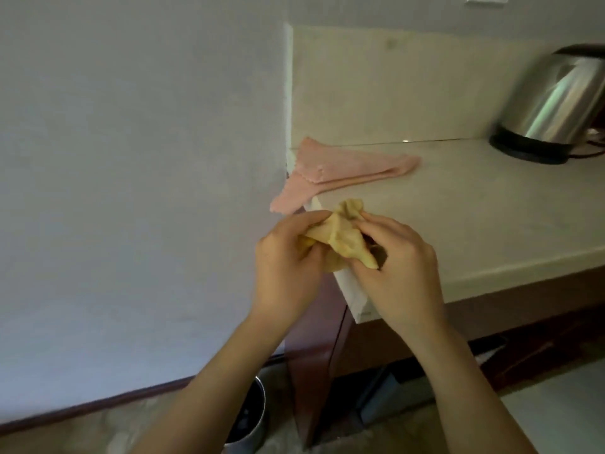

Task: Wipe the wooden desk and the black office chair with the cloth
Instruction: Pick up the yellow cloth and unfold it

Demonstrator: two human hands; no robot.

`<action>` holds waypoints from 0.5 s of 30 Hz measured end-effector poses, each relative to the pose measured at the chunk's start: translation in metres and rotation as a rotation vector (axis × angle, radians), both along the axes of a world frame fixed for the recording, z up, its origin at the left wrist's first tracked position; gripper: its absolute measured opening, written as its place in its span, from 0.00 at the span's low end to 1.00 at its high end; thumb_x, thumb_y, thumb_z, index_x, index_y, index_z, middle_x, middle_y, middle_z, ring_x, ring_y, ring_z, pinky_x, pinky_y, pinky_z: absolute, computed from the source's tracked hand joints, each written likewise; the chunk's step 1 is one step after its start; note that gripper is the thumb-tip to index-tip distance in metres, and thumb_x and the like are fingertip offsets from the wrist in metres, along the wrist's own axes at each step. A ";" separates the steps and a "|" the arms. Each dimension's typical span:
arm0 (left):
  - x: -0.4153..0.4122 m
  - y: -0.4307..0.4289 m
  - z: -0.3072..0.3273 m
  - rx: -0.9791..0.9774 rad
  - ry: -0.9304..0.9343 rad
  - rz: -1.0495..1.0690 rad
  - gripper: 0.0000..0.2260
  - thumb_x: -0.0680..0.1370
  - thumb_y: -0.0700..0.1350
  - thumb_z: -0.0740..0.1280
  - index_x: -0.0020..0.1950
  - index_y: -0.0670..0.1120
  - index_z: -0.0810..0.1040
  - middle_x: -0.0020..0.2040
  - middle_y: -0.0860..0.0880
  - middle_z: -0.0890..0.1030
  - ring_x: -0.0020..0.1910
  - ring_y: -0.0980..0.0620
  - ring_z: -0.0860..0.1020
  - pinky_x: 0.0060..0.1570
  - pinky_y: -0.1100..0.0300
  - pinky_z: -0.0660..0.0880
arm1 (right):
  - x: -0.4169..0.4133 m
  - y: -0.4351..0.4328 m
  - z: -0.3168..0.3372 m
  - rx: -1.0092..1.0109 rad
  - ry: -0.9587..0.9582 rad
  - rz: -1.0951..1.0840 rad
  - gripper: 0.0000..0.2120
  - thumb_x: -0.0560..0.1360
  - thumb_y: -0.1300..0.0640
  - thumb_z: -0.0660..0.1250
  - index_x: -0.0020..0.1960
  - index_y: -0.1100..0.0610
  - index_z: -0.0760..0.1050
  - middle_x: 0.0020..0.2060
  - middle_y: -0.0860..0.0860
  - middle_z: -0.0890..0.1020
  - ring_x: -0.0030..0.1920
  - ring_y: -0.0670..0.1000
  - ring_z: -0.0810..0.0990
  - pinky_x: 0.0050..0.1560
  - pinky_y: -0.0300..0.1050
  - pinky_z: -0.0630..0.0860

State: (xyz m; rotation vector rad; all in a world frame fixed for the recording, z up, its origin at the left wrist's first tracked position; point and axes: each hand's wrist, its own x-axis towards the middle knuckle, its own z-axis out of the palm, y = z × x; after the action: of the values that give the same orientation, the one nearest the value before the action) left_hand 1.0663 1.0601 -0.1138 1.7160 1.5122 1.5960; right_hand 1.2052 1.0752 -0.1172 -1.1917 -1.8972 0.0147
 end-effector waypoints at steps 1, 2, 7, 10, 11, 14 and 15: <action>-0.008 -0.011 -0.001 -0.031 -0.078 0.017 0.16 0.71 0.28 0.67 0.55 0.43 0.82 0.46 0.49 0.83 0.46 0.52 0.80 0.46 0.62 0.77 | -0.009 -0.006 0.000 0.026 0.009 0.043 0.16 0.69 0.60 0.73 0.57 0.60 0.81 0.55 0.54 0.82 0.54 0.55 0.80 0.50 0.47 0.78; -0.018 -0.024 -0.001 -0.052 -0.153 0.033 0.16 0.71 0.28 0.67 0.54 0.43 0.82 0.46 0.47 0.83 0.45 0.53 0.81 0.44 0.61 0.78 | -0.019 -0.014 -0.001 0.050 0.008 0.091 0.16 0.69 0.59 0.72 0.56 0.61 0.81 0.55 0.54 0.82 0.53 0.56 0.80 0.50 0.45 0.77; -0.079 -0.107 -0.009 -0.067 -0.341 0.168 0.15 0.72 0.25 0.65 0.50 0.42 0.82 0.39 0.51 0.84 0.35 0.61 0.81 0.32 0.70 0.75 | -0.090 -0.061 -0.011 0.026 -0.007 0.344 0.16 0.70 0.55 0.69 0.55 0.61 0.82 0.54 0.54 0.82 0.50 0.55 0.81 0.49 0.43 0.77; -0.120 -0.160 -0.020 -0.111 -0.378 0.311 0.15 0.72 0.28 0.67 0.48 0.47 0.82 0.38 0.53 0.84 0.35 0.61 0.81 0.32 0.69 0.75 | -0.139 -0.096 -0.025 -0.010 -0.032 0.484 0.16 0.68 0.58 0.71 0.55 0.61 0.82 0.54 0.53 0.83 0.50 0.55 0.81 0.50 0.46 0.78; -0.136 -0.180 -0.024 -0.126 -0.384 0.360 0.16 0.72 0.28 0.67 0.48 0.48 0.82 0.39 0.53 0.84 0.36 0.60 0.81 0.33 0.68 0.76 | -0.156 -0.110 -0.030 -0.029 -0.039 0.540 0.16 0.69 0.59 0.71 0.55 0.61 0.82 0.54 0.54 0.82 0.51 0.55 0.81 0.50 0.48 0.79; -0.189 -0.259 -0.037 -0.127 -0.432 0.515 0.15 0.73 0.29 0.67 0.48 0.49 0.82 0.40 0.53 0.84 0.38 0.58 0.82 0.34 0.67 0.76 | -0.223 -0.168 -0.042 -0.096 -0.071 0.721 0.15 0.69 0.61 0.74 0.55 0.61 0.81 0.54 0.54 0.82 0.51 0.54 0.81 0.50 0.50 0.80; -0.207 -0.289 -0.041 -0.122 -0.445 0.577 0.15 0.73 0.30 0.67 0.48 0.50 0.82 0.40 0.53 0.84 0.39 0.57 0.82 0.35 0.67 0.77 | -0.248 -0.191 -0.045 -0.111 -0.073 0.784 0.16 0.69 0.61 0.74 0.56 0.60 0.81 0.54 0.53 0.82 0.52 0.54 0.80 0.50 0.50 0.80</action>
State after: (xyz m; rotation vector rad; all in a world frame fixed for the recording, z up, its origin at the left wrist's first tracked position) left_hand 0.8594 0.7709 -0.1548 0.8051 1.9001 1.9317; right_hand 0.9568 0.8837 -0.1625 -0.4515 -2.3378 0.5082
